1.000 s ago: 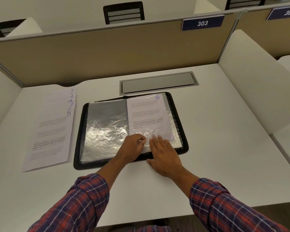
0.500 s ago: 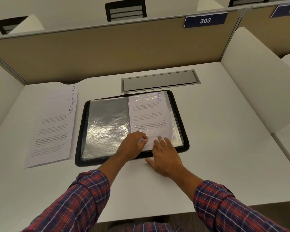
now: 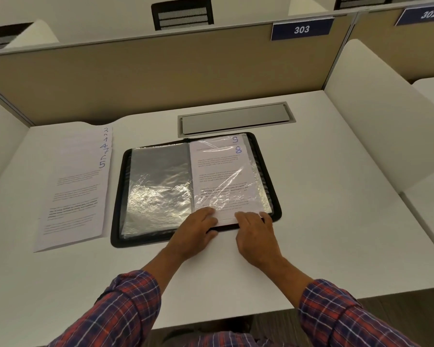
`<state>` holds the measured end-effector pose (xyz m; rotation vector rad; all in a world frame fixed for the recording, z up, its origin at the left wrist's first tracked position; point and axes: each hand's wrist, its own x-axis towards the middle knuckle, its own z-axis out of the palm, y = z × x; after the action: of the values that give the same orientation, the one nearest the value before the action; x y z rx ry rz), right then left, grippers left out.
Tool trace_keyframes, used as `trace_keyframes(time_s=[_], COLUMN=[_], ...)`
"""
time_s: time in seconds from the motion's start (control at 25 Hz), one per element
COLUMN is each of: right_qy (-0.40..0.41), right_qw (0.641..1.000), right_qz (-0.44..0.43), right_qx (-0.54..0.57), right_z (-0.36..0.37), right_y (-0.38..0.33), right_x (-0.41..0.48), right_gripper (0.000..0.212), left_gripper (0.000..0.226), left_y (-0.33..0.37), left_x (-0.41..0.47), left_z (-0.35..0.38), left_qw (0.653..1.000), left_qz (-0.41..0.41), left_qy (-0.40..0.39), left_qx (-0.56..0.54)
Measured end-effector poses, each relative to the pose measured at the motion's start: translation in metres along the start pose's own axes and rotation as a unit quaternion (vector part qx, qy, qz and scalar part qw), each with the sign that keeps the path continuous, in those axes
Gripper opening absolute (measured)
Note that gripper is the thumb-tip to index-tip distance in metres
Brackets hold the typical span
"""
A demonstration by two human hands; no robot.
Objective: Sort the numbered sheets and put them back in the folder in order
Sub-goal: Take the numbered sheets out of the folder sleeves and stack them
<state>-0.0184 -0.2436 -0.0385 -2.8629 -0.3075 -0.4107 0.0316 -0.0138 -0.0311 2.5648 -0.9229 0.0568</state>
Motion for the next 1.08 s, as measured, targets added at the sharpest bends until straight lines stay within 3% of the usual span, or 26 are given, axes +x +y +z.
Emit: trace_keyframes(time_s=[0.12, 0.32, 0.48, 0.64, 0.88, 0.96, 1.08], right_qy=[0.007, -0.011, 0.078, 0.093, 0.050, 0.021, -0.031], right_qw=[0.998, 0.998, 0.986, 0.921, 0.779, 0.762, 0.767], right_qz=[0.051, 0.027, 0.107, 0.259, 0.486, 0.504, 0.502], right_qx=[-0.024, -0.046, 0.103, 0.277, 0.393, 0.407, 0.399], right_z=[-0.003, -0.010, -0.014, -0.025, -0.043, -0.047, -0.049], right_y=[0.009, 0.016, 0.008, -0.004, -0.007, -0.003, -0.001], right_x=[-0.003, 0.004, 0.005, 0.000, 0.000, -0.003, -0.005], right_gripper=[0.041, 0.034, 0.028, 0.015, 0.028, 0.032, 0.032], left_gripper=[0.018, 0.008, 0.012, 0.014, 0.038, 0.038, 0.038], left_y=[-0.004, -0.005, -0.007, 0.007, 0.035, 0.044, 0.053], left_x=[0.002, 0.007, 0.005, -0.019, -0.069, -0.088, -0.113], left_z=[-0.001, -0.004, -0.003, 0.007, 0.002, -0.002, -0.004], left_qw=[1.000, 0.999, 0.997, 0.992, 0.993, 0.993, 0.991], left_qz=[0.012, 0.038, 0.059, 0.100, 0.111, 0.115, 0.123], left_qy=[0.009, 0.001, 0.033, 0.057, 0.024, 0.007, -0.025], left_qx=[-0.008, 0.038, 0.043, 0.052, 0.038, 0.039, 0.046])
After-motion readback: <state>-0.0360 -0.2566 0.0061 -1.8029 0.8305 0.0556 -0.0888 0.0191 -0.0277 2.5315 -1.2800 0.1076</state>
